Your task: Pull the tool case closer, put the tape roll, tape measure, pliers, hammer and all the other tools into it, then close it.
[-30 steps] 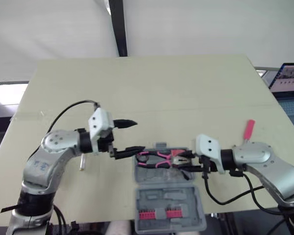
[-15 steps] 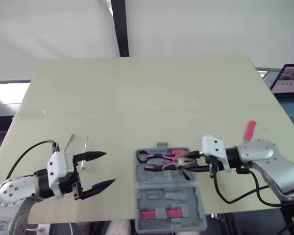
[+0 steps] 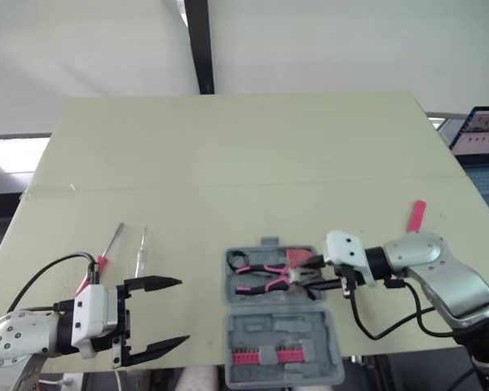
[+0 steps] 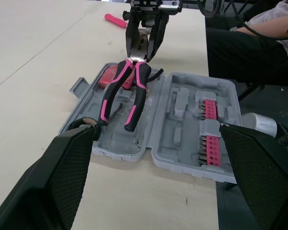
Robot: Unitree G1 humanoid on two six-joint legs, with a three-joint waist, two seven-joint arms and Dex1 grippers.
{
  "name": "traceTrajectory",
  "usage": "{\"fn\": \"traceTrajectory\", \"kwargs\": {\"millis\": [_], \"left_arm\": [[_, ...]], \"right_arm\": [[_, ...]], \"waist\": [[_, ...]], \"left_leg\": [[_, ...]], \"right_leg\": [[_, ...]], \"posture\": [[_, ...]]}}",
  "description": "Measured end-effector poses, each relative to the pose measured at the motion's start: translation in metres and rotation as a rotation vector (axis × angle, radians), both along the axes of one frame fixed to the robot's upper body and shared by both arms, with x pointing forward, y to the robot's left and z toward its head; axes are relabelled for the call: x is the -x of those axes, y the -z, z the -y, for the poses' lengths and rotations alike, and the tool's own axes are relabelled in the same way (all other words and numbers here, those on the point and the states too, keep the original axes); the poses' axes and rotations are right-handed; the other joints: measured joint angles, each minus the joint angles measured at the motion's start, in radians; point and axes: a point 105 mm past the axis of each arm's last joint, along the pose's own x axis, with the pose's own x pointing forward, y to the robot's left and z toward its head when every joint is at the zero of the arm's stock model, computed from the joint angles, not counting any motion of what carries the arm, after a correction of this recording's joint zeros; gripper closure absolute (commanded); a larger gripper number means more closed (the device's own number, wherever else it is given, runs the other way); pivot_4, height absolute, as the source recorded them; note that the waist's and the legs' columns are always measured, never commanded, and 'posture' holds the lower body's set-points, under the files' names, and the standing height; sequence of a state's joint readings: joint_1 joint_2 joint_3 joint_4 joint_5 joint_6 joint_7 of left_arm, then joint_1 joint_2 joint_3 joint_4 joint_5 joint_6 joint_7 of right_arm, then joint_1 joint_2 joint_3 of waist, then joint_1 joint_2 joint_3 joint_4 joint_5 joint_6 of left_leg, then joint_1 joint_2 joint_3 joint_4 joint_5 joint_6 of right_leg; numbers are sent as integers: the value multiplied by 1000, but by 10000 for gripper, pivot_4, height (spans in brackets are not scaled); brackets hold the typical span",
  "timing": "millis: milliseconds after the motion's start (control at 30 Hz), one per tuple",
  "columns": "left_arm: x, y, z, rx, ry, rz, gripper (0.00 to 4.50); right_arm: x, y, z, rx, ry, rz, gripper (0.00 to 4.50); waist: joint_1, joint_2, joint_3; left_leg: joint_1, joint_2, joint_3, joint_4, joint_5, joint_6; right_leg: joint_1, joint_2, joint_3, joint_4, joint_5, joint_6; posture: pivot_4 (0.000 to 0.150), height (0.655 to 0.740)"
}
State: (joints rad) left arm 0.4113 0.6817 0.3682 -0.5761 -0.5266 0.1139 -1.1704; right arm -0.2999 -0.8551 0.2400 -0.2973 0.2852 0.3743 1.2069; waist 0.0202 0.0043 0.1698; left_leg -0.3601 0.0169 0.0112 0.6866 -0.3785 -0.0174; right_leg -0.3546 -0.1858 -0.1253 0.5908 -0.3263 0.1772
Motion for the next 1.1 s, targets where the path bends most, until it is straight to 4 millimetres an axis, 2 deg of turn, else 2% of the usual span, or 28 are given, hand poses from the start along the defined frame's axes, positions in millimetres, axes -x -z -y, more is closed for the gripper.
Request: {"fn": "traceTrajectory", "kwargs": {"millis": [133, 400, 1067, 1100], "left_arm": [[0, 2, 3, 12, 10, 3, 623], [-3, 4, 6, 12, -8, 8, 623], [-5, 6, 8, 5, -19, 5, 623], [-5, 6, 8, 4, -19, 5, 176]], "right_arm": [[3, 10, -8, 13, -31, -10, 35430], [0, 16, -13, 15, -41, 4, 35430], [-5, 28, -15, 11, -26, -1, 35430], [-5, 28, -14, 11, -25, -3, 30430]], "waist": [[0, 0, 0], [0, 0, 0], [0, 0, 0], [0, 0, 0]], "left_leg": [[0, 0, 0, 0, 0, 0], [0, 0, 0, 0, 0, 0], [0, 0, 0, 0, 0, 0], [0, 0, 0, 0, 0, 0]], "right_leg": [[0, 0, 0, 0, 0, 0], [0, 0, 0, 0, 0, 0], [0, 0, 0, 0, 0, 0], [0, 0, 0, 0, 0, 0]], "posture": [[1500, 7400], [1500, 7400], [1500, 7400], [1500, 7400]]}}
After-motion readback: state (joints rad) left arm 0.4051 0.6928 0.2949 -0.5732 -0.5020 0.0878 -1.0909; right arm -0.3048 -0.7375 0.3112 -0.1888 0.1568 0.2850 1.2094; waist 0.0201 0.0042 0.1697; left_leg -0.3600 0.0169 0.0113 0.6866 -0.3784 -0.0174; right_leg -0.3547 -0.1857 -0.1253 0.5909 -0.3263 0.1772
